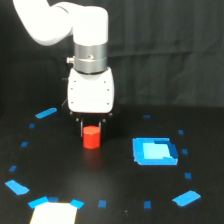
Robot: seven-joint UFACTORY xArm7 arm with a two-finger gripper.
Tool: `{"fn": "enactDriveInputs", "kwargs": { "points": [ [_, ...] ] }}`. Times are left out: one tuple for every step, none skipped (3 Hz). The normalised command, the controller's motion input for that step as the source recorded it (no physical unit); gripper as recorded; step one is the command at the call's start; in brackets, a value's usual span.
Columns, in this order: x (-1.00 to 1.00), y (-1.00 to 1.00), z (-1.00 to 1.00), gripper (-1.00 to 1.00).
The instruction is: Pick up the red object from the table
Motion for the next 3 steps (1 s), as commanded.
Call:
{"fn": "enactDriveInputs", "kwargs": {
  "points": [
    [-0.48, -0.04, 0.34, -1.00],
    [-0.04, -0.44, 0.74, -1.00],
    [0.33, -0.75, 1.00, -0.98]
  ]
}}
